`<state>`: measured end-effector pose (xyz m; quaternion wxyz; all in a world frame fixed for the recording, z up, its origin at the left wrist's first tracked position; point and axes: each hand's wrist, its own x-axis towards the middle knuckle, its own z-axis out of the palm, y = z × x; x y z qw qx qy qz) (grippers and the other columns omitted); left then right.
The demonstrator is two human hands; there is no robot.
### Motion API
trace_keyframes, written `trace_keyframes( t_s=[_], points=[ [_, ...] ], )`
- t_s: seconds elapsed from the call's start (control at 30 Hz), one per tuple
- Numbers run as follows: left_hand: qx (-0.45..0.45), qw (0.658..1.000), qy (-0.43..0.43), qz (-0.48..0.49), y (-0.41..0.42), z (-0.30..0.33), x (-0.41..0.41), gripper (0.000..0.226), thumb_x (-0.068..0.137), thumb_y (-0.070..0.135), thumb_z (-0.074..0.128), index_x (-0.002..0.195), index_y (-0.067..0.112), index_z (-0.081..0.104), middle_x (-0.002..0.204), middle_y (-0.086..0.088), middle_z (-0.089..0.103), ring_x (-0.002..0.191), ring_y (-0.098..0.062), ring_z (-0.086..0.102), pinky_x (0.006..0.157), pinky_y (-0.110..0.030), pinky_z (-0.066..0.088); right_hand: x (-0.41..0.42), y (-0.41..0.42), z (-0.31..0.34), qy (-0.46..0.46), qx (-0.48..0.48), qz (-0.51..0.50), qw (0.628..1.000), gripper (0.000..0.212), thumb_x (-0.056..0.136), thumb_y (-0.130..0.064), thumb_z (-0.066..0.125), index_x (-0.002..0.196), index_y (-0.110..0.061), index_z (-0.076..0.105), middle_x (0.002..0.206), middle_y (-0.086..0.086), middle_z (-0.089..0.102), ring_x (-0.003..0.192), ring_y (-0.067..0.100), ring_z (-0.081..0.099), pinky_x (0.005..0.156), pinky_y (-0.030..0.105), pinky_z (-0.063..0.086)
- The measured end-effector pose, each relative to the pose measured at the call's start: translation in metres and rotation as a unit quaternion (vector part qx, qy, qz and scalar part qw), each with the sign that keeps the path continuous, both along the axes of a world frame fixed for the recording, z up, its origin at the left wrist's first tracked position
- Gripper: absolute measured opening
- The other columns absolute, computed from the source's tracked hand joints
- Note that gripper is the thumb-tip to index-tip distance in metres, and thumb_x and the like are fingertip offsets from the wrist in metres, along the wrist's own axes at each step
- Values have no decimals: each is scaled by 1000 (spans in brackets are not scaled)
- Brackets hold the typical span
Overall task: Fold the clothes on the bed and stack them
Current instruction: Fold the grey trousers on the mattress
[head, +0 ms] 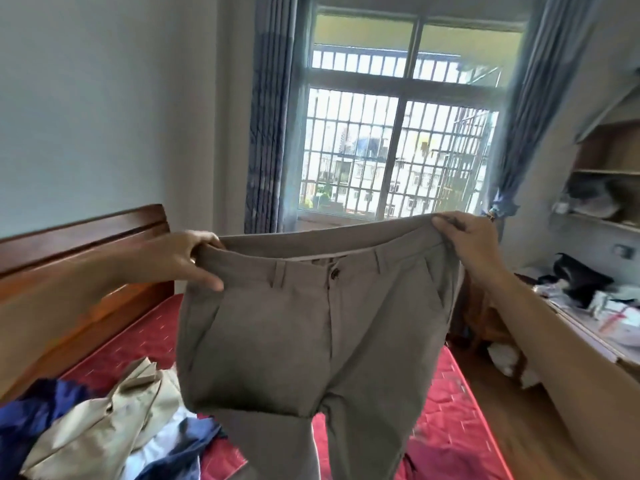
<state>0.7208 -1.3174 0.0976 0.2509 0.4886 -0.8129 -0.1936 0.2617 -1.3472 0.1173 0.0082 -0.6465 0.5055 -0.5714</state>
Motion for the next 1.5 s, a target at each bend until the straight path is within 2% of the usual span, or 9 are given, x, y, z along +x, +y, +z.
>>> trace_keyframes(
  t_s=[0.2,0.37,0.47,0.6,0.7,0.97,1.13,1.27,1.5],
  points=[
    [-63,981,181,-2,-17,-37,-46,16,73,25,75,63,29,63,59,10,58,57,3,52,54,-7,39,-50,6,-9,-3,20,-4,1000,14,89,-23,67,86,-37,71,79,-22,68,73,-8,60,73,19,45],
    [-43,930,357,73,-51,-50,-80,20,87,8,69,83,26,60,78,6,66,72,-4,61,61,-17,50,-79,-4,-22,8,75,-65,995,18,89,-28,67,97,-14,76,90,2,74,87,16,65,78,34,49],
    [22,926,316,206,-84,-70,-109,20,89,14,68,108,10,62,102,-13,66,96,-26,62,87,-40,53,-74,-15,-40,31,149,-150,977,22,87,-29,68,92,-9,76,86,9,73,84,24,66,71,32,45],
    [105,899,309,291,-91,-93,-158,23,87,15,70,98,-5,71,103,-24,70,97,-35,67,85,-40,55,-31,-14,-68,-74,196,-228,951,26,87,-29,67,87,-4,74,85,18,72,87,33,67,75,33,48],
    [109,876,393,256,-71,-108,-198,13,88,14,69,94,3,71,103,-21,70,88,-29,66,79,-31,53,32,3,-84,-122,122,-199,965,24,87,-27,68,89,-4,74,85,13,73,79,26,66,65,24,37],
    [120,773,612,112,-13,-121,-222,13,93,0,57,85,10,60,82,-15,65,80,-29,62,80,-49,54,165,49,-128,-46,76,-84,992,22,91,-38,60,99,-24,74,89,-8,66,78,8,63,72,19,46],
    [187,723,666,8,3,-117,-197,43,80,41,69,98,2,59,85,-15,64,80,-25,62,77,-39,50,196,62,-142,-37,70,9,997,35,93,-28,41,106,-25,73,101,-11,57,87,5,60,78,21,50],
    [185,737,650,16,3,-134,-168,7,90,8,63,96,6,66,83,-8,73,78,-20,68,71,-27,57,194,61,-145,-18,99,66,993,27,87,-5,52,101,-10,75,100,-5,63,90,3,62,80,17,49],
    [163,862,479,30,12,-195,-113,23,77,-12,70,85,9,68,71,6,72,67,-2,64,64,-13,51,148,44,-151,90,147,82,982,26,91,7,54,100,-6,74,102,1,70,94,9,65,83,18,49]
  ],
)
